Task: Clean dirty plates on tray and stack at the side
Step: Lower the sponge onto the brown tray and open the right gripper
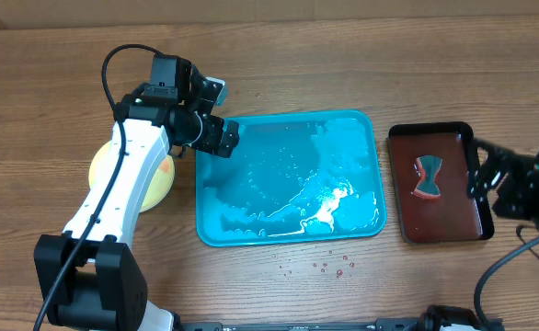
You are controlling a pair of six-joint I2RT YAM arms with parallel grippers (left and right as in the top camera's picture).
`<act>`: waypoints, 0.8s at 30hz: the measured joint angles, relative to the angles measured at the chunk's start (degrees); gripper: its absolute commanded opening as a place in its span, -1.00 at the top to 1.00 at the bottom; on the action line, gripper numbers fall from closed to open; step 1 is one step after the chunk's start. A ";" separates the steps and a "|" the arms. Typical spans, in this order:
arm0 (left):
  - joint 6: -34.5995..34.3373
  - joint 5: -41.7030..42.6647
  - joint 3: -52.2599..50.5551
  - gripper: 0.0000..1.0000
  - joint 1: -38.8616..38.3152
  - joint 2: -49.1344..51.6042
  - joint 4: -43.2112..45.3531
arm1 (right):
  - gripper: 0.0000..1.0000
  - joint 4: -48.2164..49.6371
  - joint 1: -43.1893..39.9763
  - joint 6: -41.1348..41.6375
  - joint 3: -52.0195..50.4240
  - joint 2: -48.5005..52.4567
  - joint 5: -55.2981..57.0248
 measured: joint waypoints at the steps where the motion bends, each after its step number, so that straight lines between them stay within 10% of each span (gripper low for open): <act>1: 0.00 0.00 0.00 -1.00 0.00 0.00 0.00 | -1.00 2.51 0.00 0.02 -1.68 -0.42 0.33; 16: 0.00 -0.17 0.04 -1.00 0.00 0.00 -0.04 | -1.00 60.94 4.35 -1.09 -61.66 -31.85 3.17; 24: 0.00 -0.17 0.07 -0.99 0.00 0.00 0.00 | -1.00 76.46 6.56 -1.33 -87.08 -47.54 3.34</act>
